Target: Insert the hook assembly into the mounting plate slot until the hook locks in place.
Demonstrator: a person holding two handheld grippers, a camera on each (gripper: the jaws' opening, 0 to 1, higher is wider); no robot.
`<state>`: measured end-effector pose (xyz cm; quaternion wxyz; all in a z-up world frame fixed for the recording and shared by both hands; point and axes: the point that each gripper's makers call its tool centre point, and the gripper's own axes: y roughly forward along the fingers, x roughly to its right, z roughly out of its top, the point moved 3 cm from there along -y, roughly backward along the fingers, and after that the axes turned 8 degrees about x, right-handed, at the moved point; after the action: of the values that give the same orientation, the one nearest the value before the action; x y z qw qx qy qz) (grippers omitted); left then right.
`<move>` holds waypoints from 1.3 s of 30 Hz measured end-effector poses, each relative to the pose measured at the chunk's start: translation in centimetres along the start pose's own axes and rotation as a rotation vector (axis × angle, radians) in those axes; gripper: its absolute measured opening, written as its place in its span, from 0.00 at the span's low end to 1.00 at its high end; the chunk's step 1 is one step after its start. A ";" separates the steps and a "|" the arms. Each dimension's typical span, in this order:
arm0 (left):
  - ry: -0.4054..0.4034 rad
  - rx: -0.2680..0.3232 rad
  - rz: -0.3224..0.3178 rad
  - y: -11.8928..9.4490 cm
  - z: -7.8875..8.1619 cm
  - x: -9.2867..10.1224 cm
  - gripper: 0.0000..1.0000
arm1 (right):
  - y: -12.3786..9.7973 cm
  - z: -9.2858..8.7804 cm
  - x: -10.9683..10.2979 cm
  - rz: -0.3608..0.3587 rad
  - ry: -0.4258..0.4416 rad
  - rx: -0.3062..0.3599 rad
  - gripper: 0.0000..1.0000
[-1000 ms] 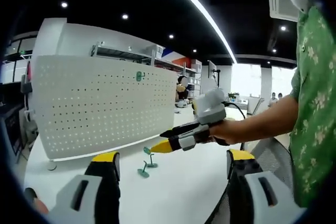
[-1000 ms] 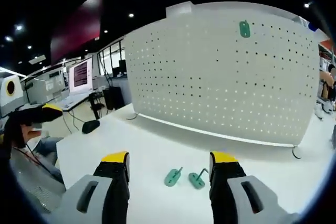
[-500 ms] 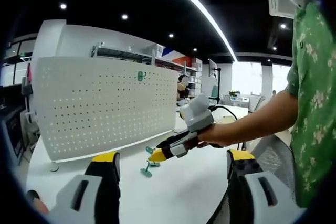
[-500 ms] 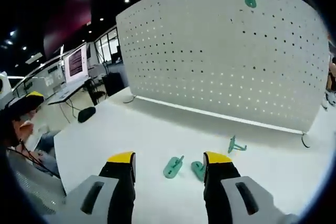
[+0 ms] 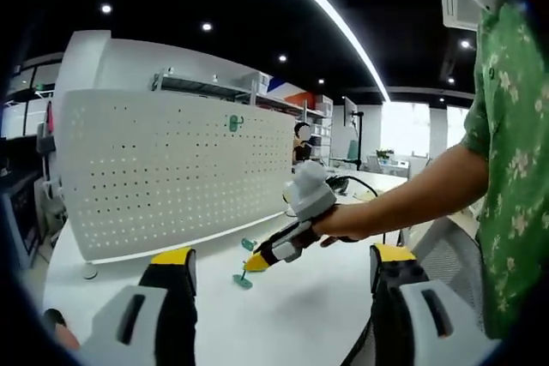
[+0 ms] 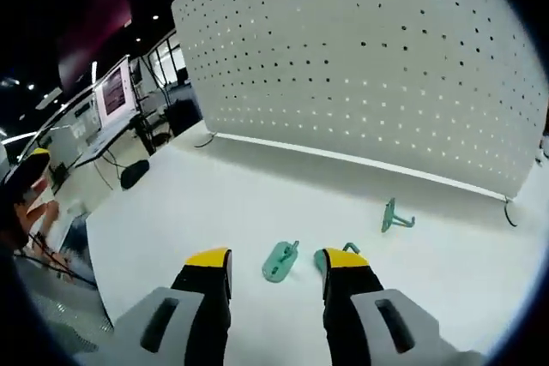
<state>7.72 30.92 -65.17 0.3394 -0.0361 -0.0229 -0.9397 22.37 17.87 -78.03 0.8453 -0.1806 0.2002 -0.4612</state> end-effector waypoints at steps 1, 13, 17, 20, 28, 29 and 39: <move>0.000 0.001 0.002 0.0 0.0 -0.1 0.85 | 0.2 -0.1 0.1 -0.003 0.009 -0.009 0.40; 0.000 -0.009 0.006 0.0 -0.3 -0.5 0.85 | 1.5 -1.1 0.2 0.004 0.079 -0.093 0.31; 0.000 -0.018 0.006 -0.1 -0.5 -0.6 0.85 | 1.9 -1.3 0.1 0.008 0.085 -0.124 0.29; 0.013 -0.038 0.003 -0.1 -0.6 -0.7 0.85 | 2.2 -1.3 0.2 0.010 0.095 -0.141 0.29; 0.013 -0.107 0.005 -0.2 -1.6 -1.1 0.83 | 2.6 -1.8 0.1 0.019 0.088 -0.184 0.28; 0.014 -0.108 0.003 -0.2 -1.6 -1.0 0.83 | 2.6 -1.8 0.1 0.020 0.090 -0.184 0.28; 0.021 -0.204 -0.006 -0.3 -3.0 -1.1 0.83 | 3.0 -2.1 0.2 0.016 0.104 -0.220 0.25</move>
<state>8.18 31.68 -68.21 0.3314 -0.0604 0.0764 -0.9384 23.53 18.98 -81.29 0.8126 -0.2464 0.2945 -0.4384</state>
